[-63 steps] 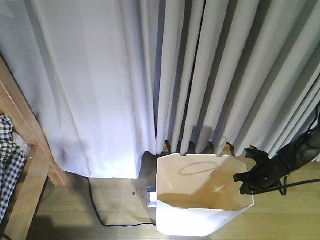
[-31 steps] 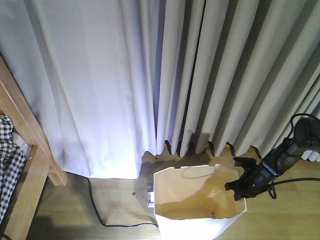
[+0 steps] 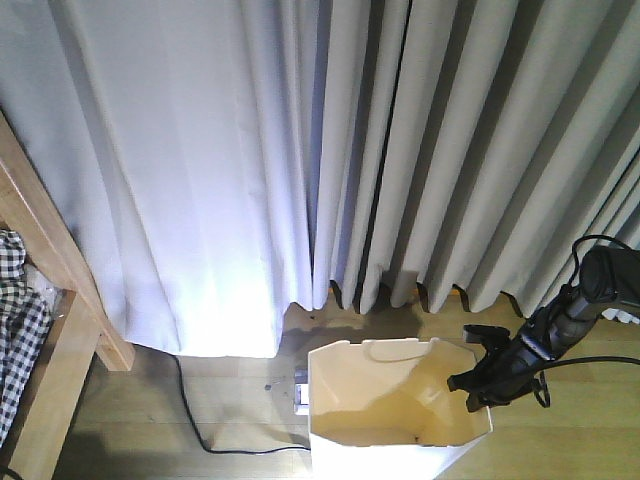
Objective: Move trash bin to bedside with robot
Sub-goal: 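Open the right gripper to release the bin rim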
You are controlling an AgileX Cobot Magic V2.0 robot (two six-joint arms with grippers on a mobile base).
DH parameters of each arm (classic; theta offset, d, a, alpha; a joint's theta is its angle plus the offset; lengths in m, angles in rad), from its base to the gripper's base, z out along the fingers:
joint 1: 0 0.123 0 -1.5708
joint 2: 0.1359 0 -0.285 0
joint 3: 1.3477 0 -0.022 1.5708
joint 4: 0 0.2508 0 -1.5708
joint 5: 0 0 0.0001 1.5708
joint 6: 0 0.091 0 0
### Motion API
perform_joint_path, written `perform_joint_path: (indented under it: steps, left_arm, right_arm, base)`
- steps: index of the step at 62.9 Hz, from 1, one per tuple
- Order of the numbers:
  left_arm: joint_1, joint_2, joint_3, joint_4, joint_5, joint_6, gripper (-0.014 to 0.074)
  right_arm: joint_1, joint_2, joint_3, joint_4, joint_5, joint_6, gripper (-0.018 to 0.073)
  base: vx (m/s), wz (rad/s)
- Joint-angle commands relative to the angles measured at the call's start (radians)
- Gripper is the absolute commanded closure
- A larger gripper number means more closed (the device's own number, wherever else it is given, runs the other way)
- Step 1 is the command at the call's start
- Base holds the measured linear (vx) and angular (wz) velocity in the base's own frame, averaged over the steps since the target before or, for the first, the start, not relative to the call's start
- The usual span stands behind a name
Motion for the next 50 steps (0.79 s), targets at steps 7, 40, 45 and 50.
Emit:
perform_joint_path:
  steps: [7,40,45,50]
  left_arm:
    - [-0.006,-0.008,0.012,-0.009,-0.074,-0.014,0.0603]
    - [-0.006,-0.008,0.012,-0.009,-0.074,-0.014,0.0603]
    - [-0.006,-0.008,0.012,-0.009,-0.074,-0.014,0.0603]
    - [-0.006,-0.008,0.012,-0.009,-0.074,-0.014,0.0603]
  right_arm:
    - [0.000,-0.051,-0.008,-0.006,0.077,-0.012,0.0491]
    - [0.000,-0.051,-0.008,-0.006,0.046,-0.011,0.0060]
    - [0.000,-0.051,-0.008,-0.004,0.040,-0.014,0.0007]
    - [0.000,-0.051,-0.008,0.022,0.054,0.008,-0.0006]
  base:
    - [0.00,0.00]
    - [0.00,0.00]
    - [0.00,0.00]
    - [0.00,0.00]
